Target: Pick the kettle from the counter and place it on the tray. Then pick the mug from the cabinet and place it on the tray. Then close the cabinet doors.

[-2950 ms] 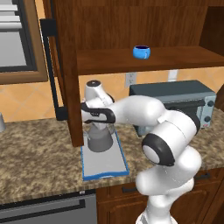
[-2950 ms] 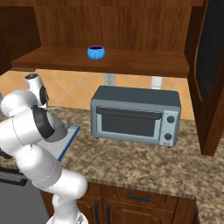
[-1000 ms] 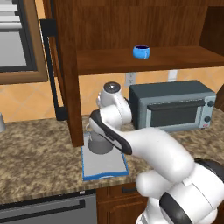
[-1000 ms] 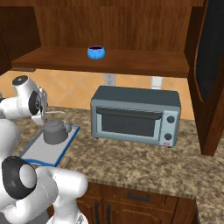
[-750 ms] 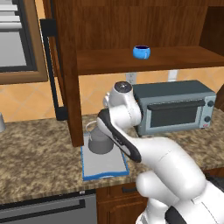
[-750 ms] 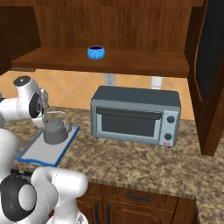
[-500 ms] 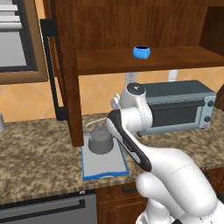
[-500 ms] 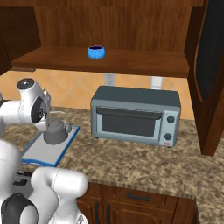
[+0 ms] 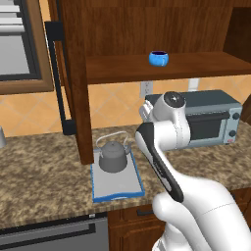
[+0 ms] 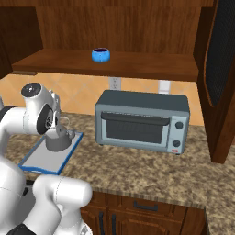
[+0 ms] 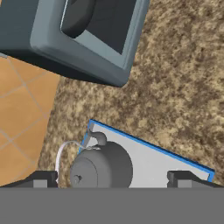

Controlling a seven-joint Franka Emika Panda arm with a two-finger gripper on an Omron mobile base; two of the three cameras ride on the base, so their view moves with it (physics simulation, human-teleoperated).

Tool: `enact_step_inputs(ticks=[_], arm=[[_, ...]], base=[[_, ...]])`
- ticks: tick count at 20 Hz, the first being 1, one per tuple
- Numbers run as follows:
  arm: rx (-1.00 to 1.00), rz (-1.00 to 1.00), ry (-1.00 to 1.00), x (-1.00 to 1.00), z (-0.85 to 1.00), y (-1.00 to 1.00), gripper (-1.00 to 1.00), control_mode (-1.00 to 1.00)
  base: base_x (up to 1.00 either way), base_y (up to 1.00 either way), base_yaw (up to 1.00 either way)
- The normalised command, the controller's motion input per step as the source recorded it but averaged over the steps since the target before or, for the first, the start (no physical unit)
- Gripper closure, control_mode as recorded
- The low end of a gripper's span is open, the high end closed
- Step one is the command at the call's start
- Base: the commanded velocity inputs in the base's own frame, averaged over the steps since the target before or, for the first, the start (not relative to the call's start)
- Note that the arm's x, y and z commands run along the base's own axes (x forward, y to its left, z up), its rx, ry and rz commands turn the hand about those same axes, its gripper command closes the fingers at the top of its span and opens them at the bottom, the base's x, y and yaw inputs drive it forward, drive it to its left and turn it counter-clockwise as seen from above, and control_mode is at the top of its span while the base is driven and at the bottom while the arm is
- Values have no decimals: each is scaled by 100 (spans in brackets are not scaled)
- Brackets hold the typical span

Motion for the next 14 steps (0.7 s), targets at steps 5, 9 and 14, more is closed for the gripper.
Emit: enact_step_inputs(ticks=[5, 9, 14], arm=[[-20, 2, -18, -2, 57, -36, -100, -100], [-21, 3, -16, -2, 64, -40, -100, -100], [-16, 11, -10, -3, 59, -40, -100, -100]], base=[[0, 0, 0], [0, 0, 0], [0, 0, 0]])
